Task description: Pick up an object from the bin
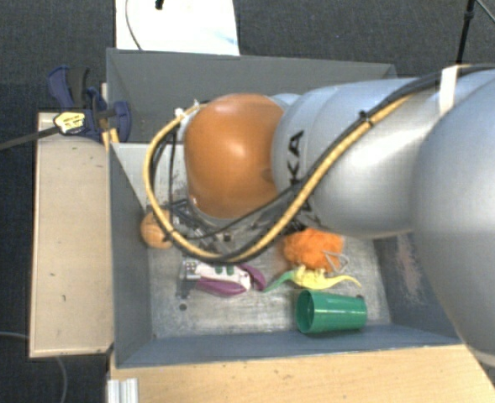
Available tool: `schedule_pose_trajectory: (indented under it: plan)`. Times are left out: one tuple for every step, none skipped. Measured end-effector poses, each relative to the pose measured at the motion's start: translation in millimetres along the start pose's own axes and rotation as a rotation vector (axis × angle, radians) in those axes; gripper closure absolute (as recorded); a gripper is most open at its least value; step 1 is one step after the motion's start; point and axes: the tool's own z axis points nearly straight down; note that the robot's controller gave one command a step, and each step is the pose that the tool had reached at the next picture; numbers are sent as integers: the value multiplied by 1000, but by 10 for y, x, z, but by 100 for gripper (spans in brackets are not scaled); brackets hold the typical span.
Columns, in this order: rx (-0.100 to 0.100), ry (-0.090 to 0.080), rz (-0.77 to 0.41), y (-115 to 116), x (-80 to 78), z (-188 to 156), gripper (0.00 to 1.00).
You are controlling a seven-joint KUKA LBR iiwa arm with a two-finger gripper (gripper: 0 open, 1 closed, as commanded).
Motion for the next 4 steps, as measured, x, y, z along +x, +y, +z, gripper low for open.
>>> schedule_pose_trajectory:
  plan:
    - [-2, -8, 5, -12, -22, -45, 0]
    - [-6, -15, 1, -296, -61, 365, 0]
    - [-2, -10, -27, -767, -51, 821, 0]
    - [-2, -13, -61, -799, -268, 1121, 100]
